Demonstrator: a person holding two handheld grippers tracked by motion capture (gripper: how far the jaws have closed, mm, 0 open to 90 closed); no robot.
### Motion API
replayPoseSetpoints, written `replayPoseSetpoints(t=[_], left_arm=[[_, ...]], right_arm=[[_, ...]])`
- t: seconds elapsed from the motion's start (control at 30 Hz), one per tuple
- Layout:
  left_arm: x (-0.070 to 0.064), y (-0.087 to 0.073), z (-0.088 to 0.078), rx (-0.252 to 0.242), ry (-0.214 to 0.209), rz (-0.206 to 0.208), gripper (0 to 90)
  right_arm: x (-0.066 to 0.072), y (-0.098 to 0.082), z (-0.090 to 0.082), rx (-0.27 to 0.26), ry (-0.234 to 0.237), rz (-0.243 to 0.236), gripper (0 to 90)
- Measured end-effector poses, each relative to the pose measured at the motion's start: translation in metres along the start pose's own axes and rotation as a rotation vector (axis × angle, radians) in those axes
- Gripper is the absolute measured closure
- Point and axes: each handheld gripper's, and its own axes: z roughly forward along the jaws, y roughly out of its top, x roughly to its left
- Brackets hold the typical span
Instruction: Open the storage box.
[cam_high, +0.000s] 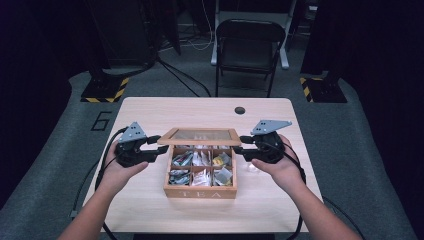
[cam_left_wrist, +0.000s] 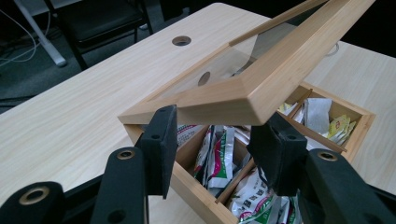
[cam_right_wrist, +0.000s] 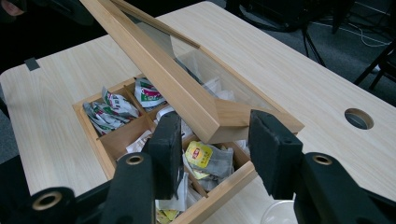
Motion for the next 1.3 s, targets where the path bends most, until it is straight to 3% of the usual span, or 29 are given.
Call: replayPoseSetpoints(t=[0.43,0.6,1.3], left_arm=[[0.011,-0.002,0.019,0.014,0.017,-0.028,52.8],[0.012,0.0,0.026,0.02,0.047,-0.024,53.8],[0.019,0.005,0.027,0.019,0.037,-0.042,58.4]], right_arm=[[-0.003,0.003,0.0,0.0,0.005,0.004,55.1],[-0.002,0.004,-0.001,0.008,0.004,0.011,55.1],[-0.005,0.003,0.001,-0.028,-0.001,0.005,53.2]])
